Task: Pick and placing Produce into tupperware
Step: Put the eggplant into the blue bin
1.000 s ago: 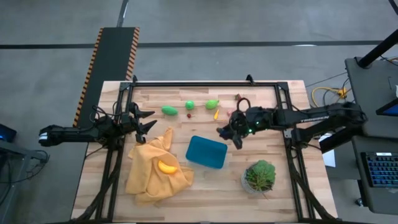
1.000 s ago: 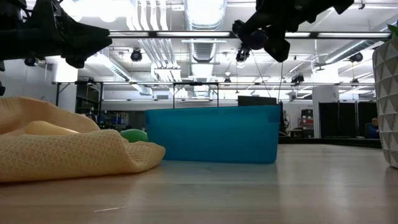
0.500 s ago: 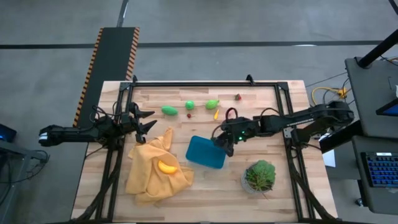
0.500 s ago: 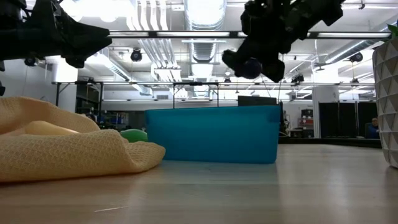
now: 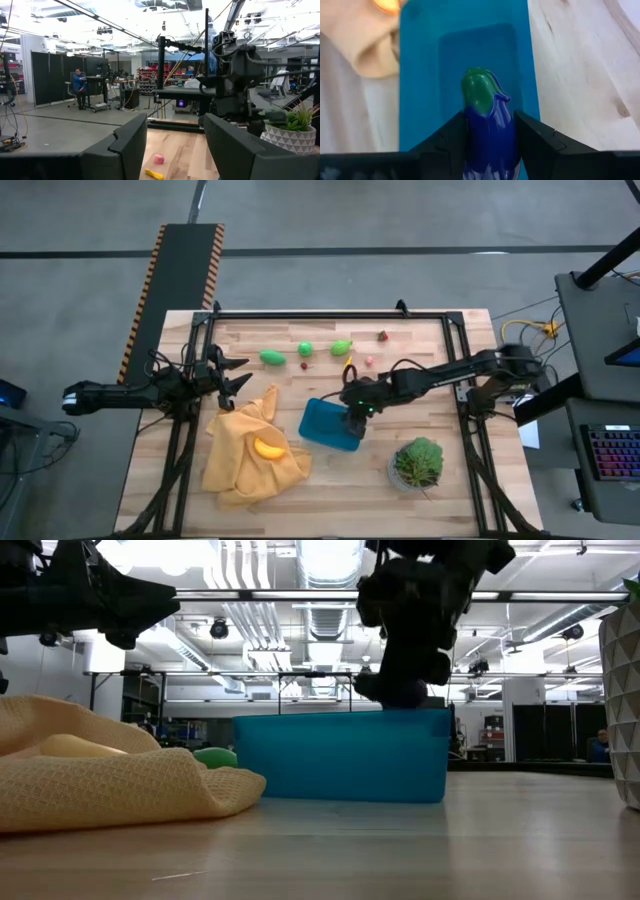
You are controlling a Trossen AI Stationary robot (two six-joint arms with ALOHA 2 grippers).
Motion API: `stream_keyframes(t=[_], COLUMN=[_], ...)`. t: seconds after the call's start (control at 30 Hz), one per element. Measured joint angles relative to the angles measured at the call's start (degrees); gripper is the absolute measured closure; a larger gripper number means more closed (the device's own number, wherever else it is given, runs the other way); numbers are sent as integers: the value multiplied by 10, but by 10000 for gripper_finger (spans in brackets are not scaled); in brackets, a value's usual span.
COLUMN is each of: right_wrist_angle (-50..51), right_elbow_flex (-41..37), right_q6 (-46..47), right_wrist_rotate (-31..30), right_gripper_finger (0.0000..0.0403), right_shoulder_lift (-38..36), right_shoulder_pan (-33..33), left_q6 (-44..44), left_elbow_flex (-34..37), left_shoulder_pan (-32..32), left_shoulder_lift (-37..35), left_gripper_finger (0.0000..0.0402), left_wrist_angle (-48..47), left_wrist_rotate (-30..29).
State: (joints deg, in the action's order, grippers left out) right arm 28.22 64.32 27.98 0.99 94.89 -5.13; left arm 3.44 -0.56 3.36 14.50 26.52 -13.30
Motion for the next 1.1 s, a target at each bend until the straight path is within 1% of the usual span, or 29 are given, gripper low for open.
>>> stream_keyframes(t=[0.13, 0.27, 0.73, 1.1], right_wrist_angle=[28, 34, 44, 44], right_elbow_flex=[30, 42, 36, 36], right_q6=[-21, -30, -29, -29], right_wrist_rotate=[-2, -2, -1, 0], right_gripper_finger=[262, 262, 261, 261], right_shoulder_lift=[32, 50, 65, 103], right_shoulder_pan=[0, 0, 0, 0], left_q6=[0, 0, 0, 0], left_elbow_flex=[0, 0, 0, 0], left_shoulder_pan=[0, 0, 0, 0], left_shoulder_lift=[0, 0, 0, 0], left_gripper_finger=[218, 218, 218, 218], left_wrist_angle=[0, 0, 0, 0], left_wrist_rotate=[0, 0, 0, 0])
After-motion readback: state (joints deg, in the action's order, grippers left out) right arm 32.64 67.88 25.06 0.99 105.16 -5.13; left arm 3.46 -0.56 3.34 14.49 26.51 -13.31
